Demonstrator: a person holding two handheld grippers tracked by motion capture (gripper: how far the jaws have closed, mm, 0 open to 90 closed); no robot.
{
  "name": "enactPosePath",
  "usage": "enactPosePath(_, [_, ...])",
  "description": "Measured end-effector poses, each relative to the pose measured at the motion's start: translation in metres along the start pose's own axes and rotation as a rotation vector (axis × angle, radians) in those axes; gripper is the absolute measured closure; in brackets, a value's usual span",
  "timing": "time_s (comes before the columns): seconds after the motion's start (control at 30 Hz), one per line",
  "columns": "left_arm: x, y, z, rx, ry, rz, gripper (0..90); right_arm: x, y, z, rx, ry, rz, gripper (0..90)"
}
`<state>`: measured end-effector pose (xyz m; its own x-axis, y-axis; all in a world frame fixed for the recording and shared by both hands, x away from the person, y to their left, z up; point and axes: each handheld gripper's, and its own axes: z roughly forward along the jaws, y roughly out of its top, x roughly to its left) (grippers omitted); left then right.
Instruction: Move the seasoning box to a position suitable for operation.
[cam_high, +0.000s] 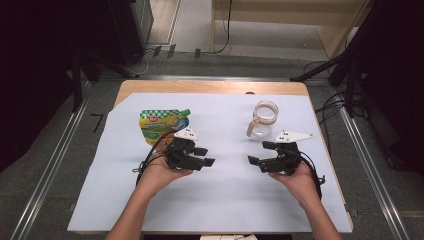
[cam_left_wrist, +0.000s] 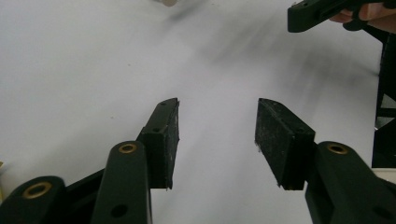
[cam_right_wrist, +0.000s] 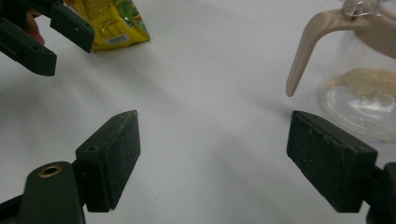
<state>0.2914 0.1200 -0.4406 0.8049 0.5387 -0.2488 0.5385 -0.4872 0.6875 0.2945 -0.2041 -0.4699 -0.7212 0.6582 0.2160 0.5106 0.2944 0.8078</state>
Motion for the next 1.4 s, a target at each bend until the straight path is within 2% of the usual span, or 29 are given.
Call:
enactPosePath(0.03, [0.0, 0.0, 0.0, 0.0, 0.0, 0.0, 50.6, 0.0, 0.0, 0.0, 0.0, 0.0, 0.0, 18.1])
enactPosePath(0.1, [0.004, -0.001, -0.004, -0.006, 0.02, -0.028, 47.6, 0.0, 0.002, 0.002, -0.015, -0.004, 0.013, 19.6])
enactPosePath(0.13, [0.004, -0.001, -0.004, -0.006, 0.02, -0.028, 45.3, 0.0, 0.002, 0.002, -0.015, -0.004, 0.013, 19.6])
enactPosePath(0.17, [0.006, -0.002, -0.004, 0.001, 0.03, -0.037, 43.3, -0.001, 0.002, 0.003, -0.022, 0.007, 0.02, 23.4])
enactPosePath(0.23, [0.009, -0.003, -0.004, 0.006, 0.039, -0.036, 43.5, -0.002, 0.002, 0.005, -0.015, 0.007, 0.016, 23.9])
enactPosePath(0.33, [0.011, -0.002, -0.004, 0.007, 0.028, -0.048, 44.3, -0.002, 0.001, 0.007, -0.006, 0.012, 0.012, 25.9])
enactPosePath(0.4, [0.012, -0.001, -0.002, -0.003, 0.0, -0.06, 45.4, -0.002, 0.001, 0.008, -0.001, 0.016, 0.002, 28.7])
enactPosePath(0.5, [0.01, 0.0, 0.001, -0.002, 0.004, -0.042, 44.3, -0.002, 0.0, 0.009, 0.008, 0.028, 0.005, 30.0])
enactPosePath(0.6, [0.007, -0.001, 0.003, 0.019, -0.012, -0.003, 50.9, -0.001, -0.001, 0.011, 0.027, 0.039, -0.003, 32.4])
enactPosePath(0.73, [0.005, 0.001, 0.001, 0.003, -0.022, 0.004, 53.5, 0.001, -0.001, 0.008, 0.044, 0.029, -0.029, 36.7])
enactPosePath(0.87, [0.004, 0.002, 0.002, 0.017, -0.022, -0.006, 55.0, 0.001, -0.002, 0.006, 0.043, 0.044, -0.039, 41.2])
enactPosePath(1.03, [0.002, 0.004, 0.0, 0.001, -0.019, -0.017, 55.2, 0.003, -0.002, 0.006, 0.036, 0.047, -0.039, 41.8])
enactPosePath(1.07, [0.002, 0.005, -0.001, 0.001, -0.018, -0.028, 55.2, 0.002, -0.002, 0.006, 0.046, 0.045, -0.017, 42.3])
enactPosePath(1.1, [0.002, 0.004, -0.002, -0.018, -0.026, -0.05, 57.0, 0.001, -0.002, 0.006, 0.04, 0.04, -0.015, 44.1])
enactPosePath(1.2, [0.003, 0.003, -0.004, -0.032, -0.017, -0.036, 57.0, 0.0, -0.002, 0.004, 0.019, 0.024, -0.022, 44.2])
enactPosePath(1.27, [0.003, 0.002, -0.005, -0.032, -0.014, -0.037, 56.9, -0.002, -0.002, 0.004, 0.007, 0.025, -0.008, 44.1])
enactPosePath(1.4, [0.003, 0.001, -0.007, -0.04, -0.017, -0.035, 52.2, -0.005, -0.002, 0.004, 0.005, 0.007, -0.012, 43.8])
